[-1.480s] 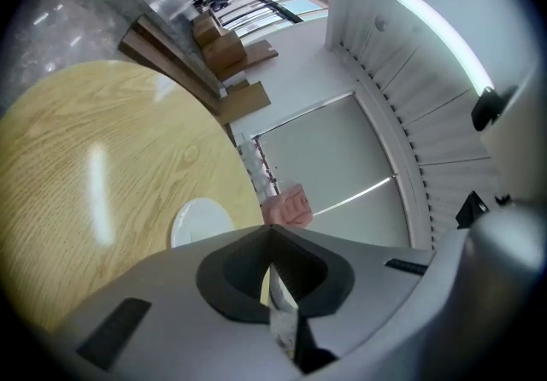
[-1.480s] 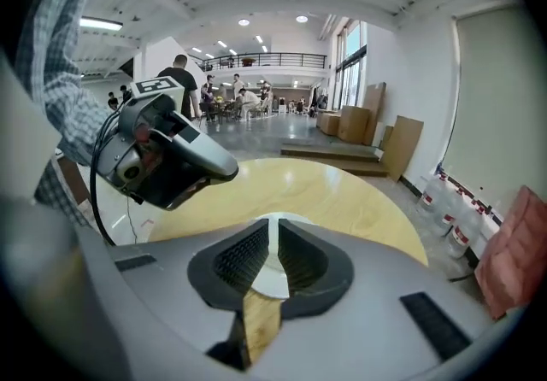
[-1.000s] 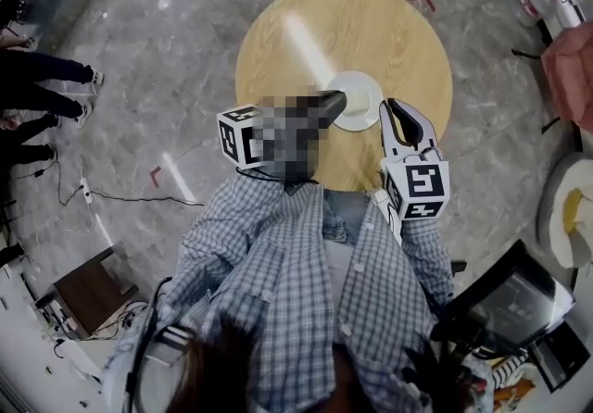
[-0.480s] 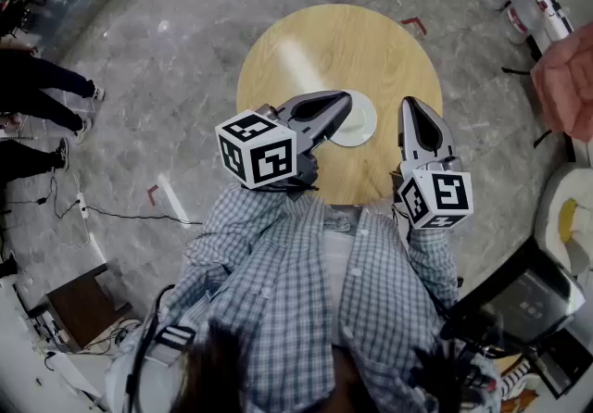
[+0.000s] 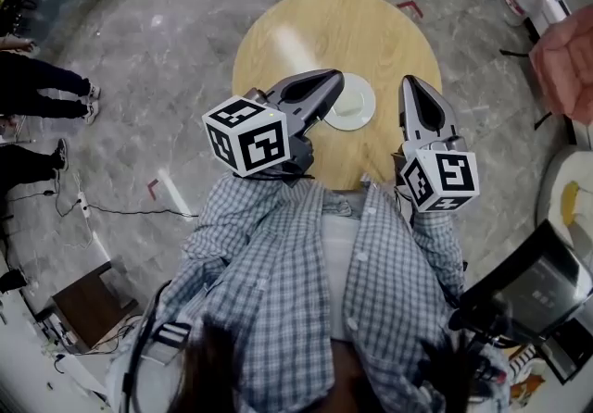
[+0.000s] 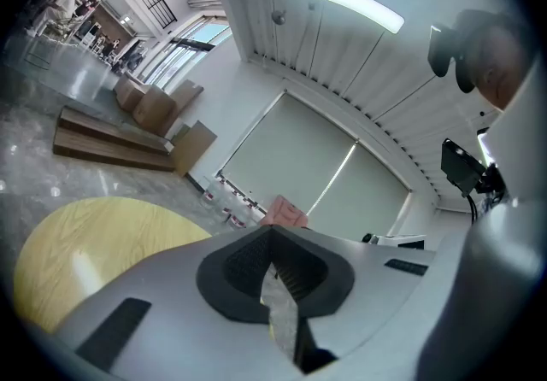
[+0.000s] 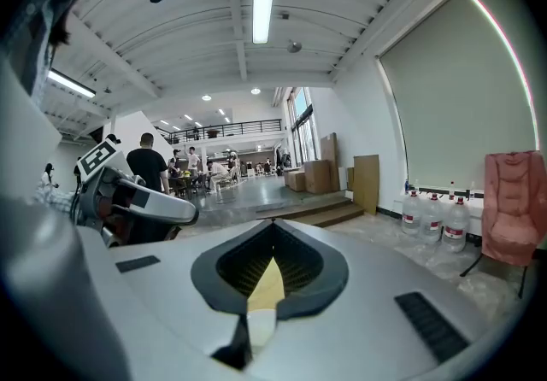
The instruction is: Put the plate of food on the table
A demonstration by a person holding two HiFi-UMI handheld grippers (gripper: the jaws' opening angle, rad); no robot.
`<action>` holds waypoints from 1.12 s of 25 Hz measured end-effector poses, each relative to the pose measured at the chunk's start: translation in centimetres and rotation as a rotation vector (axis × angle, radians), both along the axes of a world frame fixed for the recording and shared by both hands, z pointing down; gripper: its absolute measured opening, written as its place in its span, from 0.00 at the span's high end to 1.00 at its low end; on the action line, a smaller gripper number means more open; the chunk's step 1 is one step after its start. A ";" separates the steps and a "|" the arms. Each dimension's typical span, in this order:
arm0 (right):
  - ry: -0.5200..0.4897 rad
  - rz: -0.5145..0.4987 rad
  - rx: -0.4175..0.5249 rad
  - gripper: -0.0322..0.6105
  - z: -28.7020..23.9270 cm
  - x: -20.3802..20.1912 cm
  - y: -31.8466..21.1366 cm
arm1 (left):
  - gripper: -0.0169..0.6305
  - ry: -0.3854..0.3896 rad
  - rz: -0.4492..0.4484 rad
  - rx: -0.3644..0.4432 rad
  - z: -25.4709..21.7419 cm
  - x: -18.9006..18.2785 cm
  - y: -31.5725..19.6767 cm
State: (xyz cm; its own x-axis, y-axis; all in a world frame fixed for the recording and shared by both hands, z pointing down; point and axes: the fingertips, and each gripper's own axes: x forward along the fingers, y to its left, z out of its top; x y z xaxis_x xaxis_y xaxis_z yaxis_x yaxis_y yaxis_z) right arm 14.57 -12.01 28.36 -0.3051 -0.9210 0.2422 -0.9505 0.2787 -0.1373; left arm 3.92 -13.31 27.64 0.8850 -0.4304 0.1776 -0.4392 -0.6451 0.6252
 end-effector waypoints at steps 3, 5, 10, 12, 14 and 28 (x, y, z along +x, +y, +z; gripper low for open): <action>0.002 -0.001 -0.006 0.94 0.4 -0.1 0.1 | 0.96 -0.002 0.003 -0.004 0.3 -0.1 0.1; 0.002 0.001 -0.012 0.94 0.7 -0.2 0.1 | 0.96 -0.002 0.007 -0.008 0.5 0.0 0.1; -0.005 0.015 -0.025 0.94 0.7 0.1 0.3 | 0.96 0.001 0.021 -0.015 0.4 0.4 0.1; -0.005 0.020 -0.027 0.94 0.8 0.2 0.4 | 0.96 0.003 0.025 -0.016 0.4 0.5 0.2; -0.004 0.021 -0.026 0.94 0.8 0.1 0.4 | 0.96 0.003 0.025 -0.016 0.5 0.4 0.2; 0.001 0.011 -0.045 0.94 1.4 0.0 0.5 | 0.96 0.003 0.004 -0.031 0.8 0.2 0.0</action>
State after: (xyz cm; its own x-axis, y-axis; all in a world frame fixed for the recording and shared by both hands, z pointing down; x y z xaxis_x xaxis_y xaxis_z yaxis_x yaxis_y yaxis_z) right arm 14.55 -11.53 29.74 -0.2943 -0.9127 0.2835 -0.9538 0.2616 -0.1480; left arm 4.11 -13.29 28.44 0.8874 -0.4211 0.1876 -0.4344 -0.6273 0.6464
